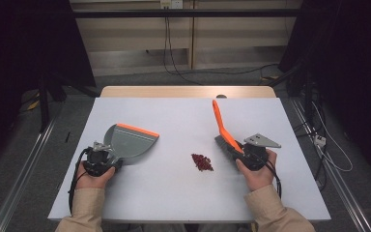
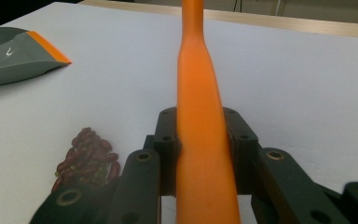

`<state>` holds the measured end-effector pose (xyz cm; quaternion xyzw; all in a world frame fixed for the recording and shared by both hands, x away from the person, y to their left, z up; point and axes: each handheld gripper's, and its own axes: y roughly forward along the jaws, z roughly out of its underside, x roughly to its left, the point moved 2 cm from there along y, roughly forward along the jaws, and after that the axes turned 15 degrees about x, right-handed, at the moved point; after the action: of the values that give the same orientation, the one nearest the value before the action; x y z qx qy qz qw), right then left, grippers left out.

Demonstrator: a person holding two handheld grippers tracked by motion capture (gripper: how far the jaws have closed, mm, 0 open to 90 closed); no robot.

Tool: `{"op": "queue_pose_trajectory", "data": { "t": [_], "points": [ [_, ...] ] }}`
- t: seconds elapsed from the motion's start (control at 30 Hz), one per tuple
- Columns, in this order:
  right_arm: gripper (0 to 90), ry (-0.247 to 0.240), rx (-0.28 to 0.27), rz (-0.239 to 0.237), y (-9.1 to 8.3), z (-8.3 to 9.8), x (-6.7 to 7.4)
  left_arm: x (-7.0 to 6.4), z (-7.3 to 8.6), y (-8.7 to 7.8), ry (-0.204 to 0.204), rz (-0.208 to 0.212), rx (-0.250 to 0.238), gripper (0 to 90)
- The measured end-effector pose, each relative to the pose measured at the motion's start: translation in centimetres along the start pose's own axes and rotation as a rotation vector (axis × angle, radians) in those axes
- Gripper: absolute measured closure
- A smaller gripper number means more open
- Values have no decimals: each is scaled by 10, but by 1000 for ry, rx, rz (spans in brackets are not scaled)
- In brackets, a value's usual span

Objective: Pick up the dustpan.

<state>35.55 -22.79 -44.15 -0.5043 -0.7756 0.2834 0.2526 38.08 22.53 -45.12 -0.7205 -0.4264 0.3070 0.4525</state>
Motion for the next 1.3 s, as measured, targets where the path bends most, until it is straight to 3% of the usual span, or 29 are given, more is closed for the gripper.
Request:
{"op": "queue_pose_trajectory", "data": {
  "t": [0.2, 0.6, 0.77, 1.03, 1.3],
  "points": [
    [711, -3, -6, -2, -1, 0, 0, 2, 5, -9, 42, 29, -14, 634],
    [711, -4, -3, -5, 1, 0, 1, -13, 6, -20, 146, 93, -40, 634],
    [711, 0, -1, -3, 1, 0, -1, -24, 4, -28, 213, 136, -62, 635],
    [711, 3, -5, -6, 0, 0, -1, -42, 5, -33, 309, 211, -58, 635],
    [711, 8, -8, -5, 0, 0, -2, -44, 12, -34, 382, 263, -48, 634]
  ]
}}
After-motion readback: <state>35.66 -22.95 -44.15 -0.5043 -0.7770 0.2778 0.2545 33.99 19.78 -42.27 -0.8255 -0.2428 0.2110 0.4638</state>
